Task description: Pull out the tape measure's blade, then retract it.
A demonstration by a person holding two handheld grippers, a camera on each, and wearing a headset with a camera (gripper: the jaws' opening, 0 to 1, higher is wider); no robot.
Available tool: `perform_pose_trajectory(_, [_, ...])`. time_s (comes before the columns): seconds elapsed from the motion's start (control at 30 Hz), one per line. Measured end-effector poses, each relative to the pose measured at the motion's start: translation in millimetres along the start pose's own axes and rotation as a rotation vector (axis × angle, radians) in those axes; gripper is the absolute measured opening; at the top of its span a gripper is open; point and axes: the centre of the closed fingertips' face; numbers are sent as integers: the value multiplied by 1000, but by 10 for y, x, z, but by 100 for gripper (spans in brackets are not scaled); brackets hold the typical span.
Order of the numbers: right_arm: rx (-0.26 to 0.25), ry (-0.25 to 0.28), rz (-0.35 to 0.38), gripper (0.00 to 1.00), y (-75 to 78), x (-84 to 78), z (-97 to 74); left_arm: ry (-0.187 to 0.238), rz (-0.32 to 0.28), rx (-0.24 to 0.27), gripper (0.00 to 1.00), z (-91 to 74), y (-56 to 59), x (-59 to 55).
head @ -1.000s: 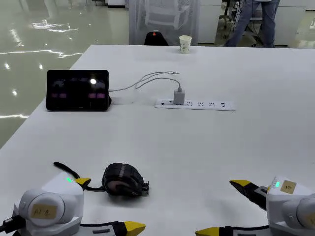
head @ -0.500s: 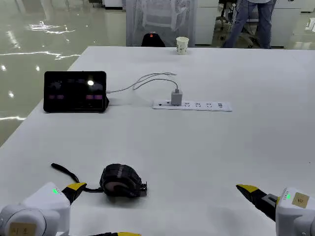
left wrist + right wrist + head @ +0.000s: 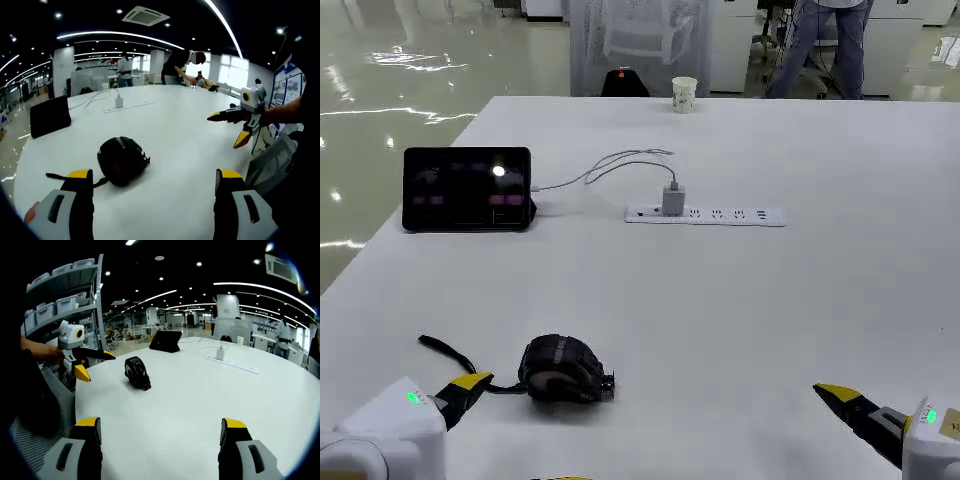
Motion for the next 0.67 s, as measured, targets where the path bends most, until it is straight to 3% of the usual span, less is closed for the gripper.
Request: perform_pose_trajectory(0.67, [-15, 11, 13, 99, 11, 35, -63, -6, 11, -27, 99, -61, 31, -17])
Point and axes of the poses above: the centre of the closed fingertips' face, and the gripper's own axes: z roughly forward along the fingers, y roughly to its right, x roughly out of its top, and after that the axes turned 4 degrees about -x, right-handed
